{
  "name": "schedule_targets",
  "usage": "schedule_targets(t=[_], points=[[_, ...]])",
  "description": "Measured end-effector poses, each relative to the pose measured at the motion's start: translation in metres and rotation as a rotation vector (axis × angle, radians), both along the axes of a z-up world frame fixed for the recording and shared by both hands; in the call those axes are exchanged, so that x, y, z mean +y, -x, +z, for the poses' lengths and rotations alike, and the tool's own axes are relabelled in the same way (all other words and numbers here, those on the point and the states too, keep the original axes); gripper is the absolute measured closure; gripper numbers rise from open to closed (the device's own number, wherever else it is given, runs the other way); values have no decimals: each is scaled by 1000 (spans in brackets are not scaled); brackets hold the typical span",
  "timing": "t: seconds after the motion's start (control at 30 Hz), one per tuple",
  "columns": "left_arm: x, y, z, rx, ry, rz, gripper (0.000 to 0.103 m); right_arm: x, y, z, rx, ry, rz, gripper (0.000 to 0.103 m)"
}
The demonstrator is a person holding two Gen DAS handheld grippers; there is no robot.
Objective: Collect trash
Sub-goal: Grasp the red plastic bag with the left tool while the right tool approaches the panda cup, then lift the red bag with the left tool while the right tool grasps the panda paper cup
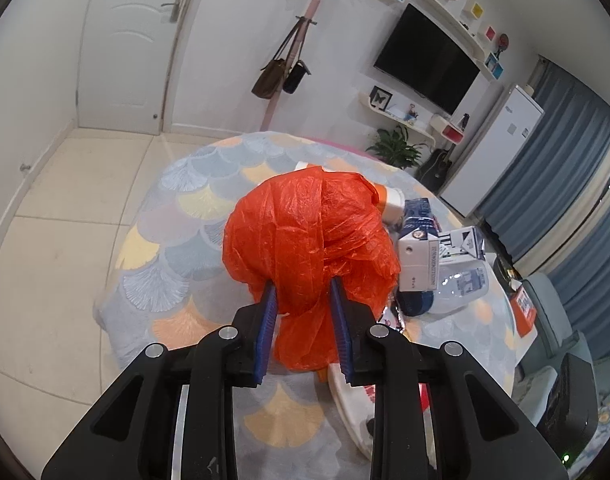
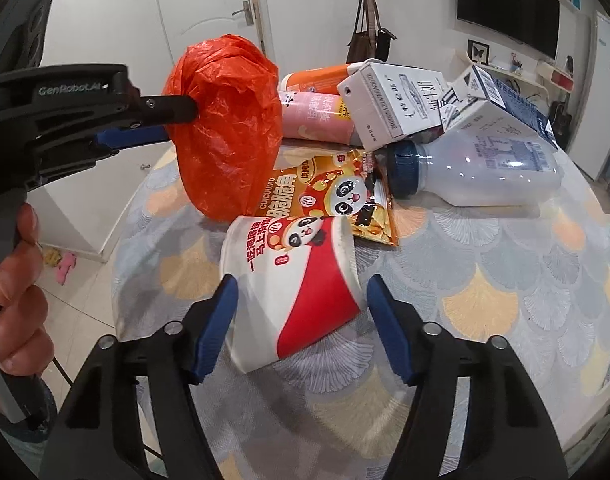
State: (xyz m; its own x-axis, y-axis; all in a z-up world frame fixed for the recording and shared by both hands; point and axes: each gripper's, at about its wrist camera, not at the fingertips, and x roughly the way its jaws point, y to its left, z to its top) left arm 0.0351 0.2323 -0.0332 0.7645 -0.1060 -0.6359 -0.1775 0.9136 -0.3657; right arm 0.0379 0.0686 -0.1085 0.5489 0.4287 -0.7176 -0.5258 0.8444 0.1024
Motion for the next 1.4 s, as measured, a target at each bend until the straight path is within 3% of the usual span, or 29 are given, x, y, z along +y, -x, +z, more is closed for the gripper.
schedule_targets(t=[0.07,0.2,0.27,0.3,0.57,0.63,0.7,0.77,0.87,0.97,1.03,1.07,1.1,1.2,1.3,1.4], points=[[-1,3,1,-7,-6,2,79,-4,-2,2,-4,-4,3,49],[-2,9,7,-25,-18,5,84,-5,-2,5,-14,2,-15,49],[0,11,9,-29,-16,2,94,-3,-2,5,-10,14,-24,23],[1,13,10,-32,-12,1,95,-1,-2,5,-12,20,-24,19],[6,2,-12,39,-19,-1,93,12,-4,-8,-16,91,-30,19],[11,0,-18,59,-15,15,81,14,-2,-8,-32,105,-25,19],[18,-1,-23,76,7,41,49,14,-2,-7,-29,98,-20,19],[25,2,-25,79,40,62,26,12,-2,-8,-3,80,-4,18],[25,-4,-32,112,62,46,19,13,-2,-12,-11,102,-7,18],[14,-17,-46,184,58,25,19,19,0,-16,-26,119,-8,18],[3,-22,-49,192,9,31,21,19,3,-16,-39,124,-5,20],[0,-24,-48,193,-12,32,27,18,3,-15,-43,122,-7,27],[-4,-26,-48,197,-27,31,40,17,3,-15,-42,121,-6,27],[-7,-23,-43,174,-20,25,60,8,4,-13,-34,95,-5,29],[-5,-14,-33,126,-8,29,71,-3,6,-6,-39,57,-6,29],[-10,-6,-19,81,-12,26,73,-18,9,8,-79,36,-23,29]])
